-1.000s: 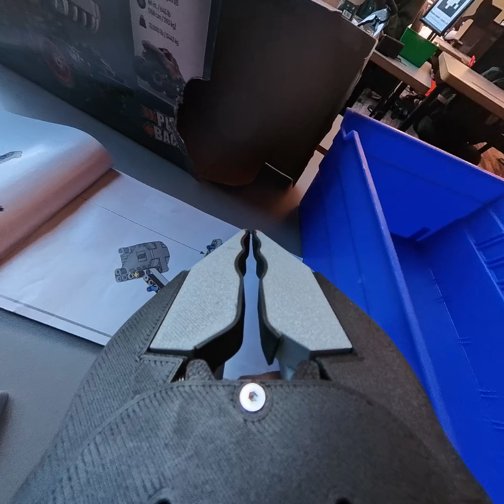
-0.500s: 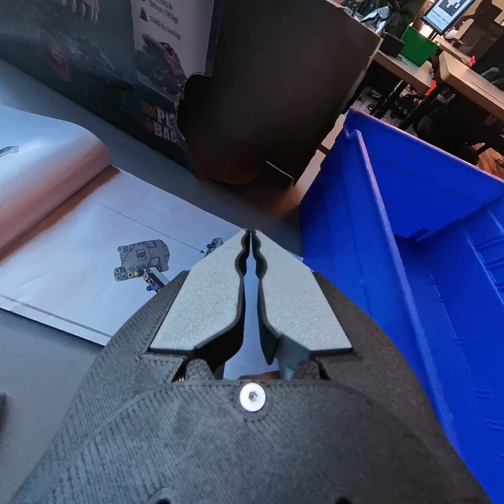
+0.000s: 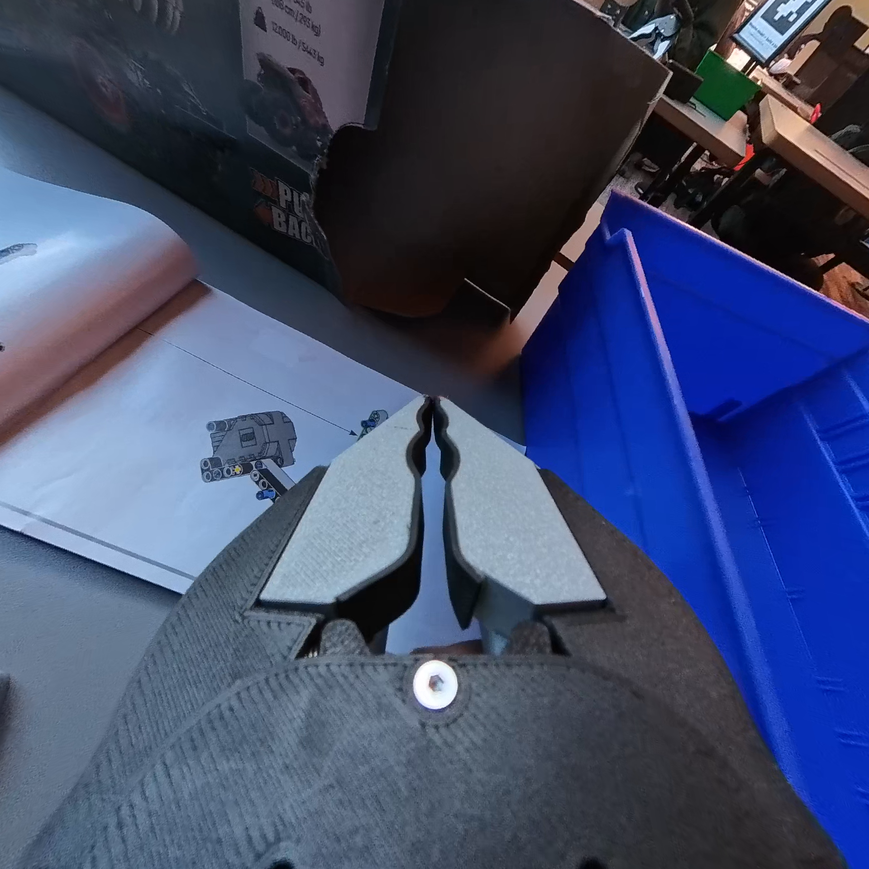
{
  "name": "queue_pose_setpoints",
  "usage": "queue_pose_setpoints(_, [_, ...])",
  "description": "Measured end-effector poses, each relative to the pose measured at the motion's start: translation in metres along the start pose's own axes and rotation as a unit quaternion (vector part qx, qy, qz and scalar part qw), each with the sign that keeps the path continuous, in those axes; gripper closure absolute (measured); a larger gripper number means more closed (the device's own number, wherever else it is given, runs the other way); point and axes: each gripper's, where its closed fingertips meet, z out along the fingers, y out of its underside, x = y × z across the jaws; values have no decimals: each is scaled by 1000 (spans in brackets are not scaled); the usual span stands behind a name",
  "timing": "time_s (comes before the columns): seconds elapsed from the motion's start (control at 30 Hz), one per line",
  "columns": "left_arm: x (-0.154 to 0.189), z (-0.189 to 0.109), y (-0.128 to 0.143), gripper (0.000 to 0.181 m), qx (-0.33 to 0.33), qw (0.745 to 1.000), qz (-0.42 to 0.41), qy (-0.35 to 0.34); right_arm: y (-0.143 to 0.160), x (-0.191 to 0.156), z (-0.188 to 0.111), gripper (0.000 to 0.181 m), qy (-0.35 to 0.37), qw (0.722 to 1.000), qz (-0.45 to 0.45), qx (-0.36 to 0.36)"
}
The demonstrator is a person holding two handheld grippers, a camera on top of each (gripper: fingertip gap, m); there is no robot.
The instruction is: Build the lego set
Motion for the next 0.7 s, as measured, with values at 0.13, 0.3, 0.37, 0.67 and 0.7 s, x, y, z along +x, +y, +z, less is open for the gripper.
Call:
queue_pose_setpoints(0.13, [-7,2,-22,153,37,998,1,-42,0,0,0,181,2,1000,0,-1])
queue_pose_setpoints(0.3, [12,28,-8,152,-16,1000,-16,14,0,0,1,181,3,1000,-2,-2])
queue_pose_setpoints(0.37, [6,34,16,154,-72,997,8,-13,0,0,1,181,4,1000,-3,-2])
queue_pose_setpoints(0.67, [-6,2,28,155,-81,996,10,-37,1,-1,1,181,3,1000,-7,-6])
queue_pose_setpoints(0.7, [-12,-3,23,156,-65,997,1,-52,1,-1,1,181,3,1000,-7,-5])
